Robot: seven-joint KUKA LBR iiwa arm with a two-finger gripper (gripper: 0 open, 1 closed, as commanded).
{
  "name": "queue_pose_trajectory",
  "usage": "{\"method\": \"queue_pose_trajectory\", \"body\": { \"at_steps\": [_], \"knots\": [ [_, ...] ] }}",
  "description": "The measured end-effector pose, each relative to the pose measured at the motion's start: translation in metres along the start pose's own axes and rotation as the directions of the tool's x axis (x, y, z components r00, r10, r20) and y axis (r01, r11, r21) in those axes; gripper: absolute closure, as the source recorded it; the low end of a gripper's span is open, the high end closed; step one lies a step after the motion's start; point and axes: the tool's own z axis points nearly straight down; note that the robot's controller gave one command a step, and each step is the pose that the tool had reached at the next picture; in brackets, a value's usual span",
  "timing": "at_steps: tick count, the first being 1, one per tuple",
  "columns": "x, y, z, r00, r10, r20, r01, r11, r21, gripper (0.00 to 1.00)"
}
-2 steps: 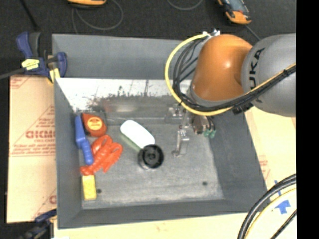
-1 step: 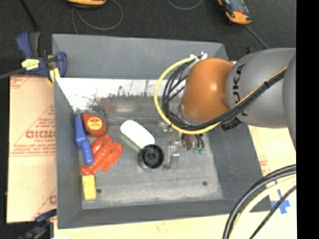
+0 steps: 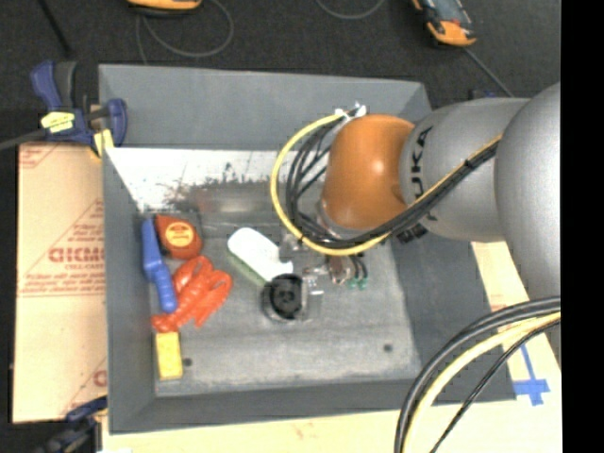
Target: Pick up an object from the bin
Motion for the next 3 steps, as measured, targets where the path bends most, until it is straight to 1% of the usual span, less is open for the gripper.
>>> {"method": "queue_pose_trajectory", "body": {
  "at_steps": [1, 2, 3],
  "knots": [
    [-0.004, 0.0, 0.018, 1.0, -0.005, 0.007, 0.005, 1.0, -0.001, 0.0],
    [0.016, -0.011, 0.038, 0.998, -0.059, 0.005, 0.059, 0.998, -0.001, 1.0],
    [0.016, -0.011, 0.038, 0.998, -0.058, 0.005, 0.058, 0.998, -0.001, 1.0]
  ]
}}
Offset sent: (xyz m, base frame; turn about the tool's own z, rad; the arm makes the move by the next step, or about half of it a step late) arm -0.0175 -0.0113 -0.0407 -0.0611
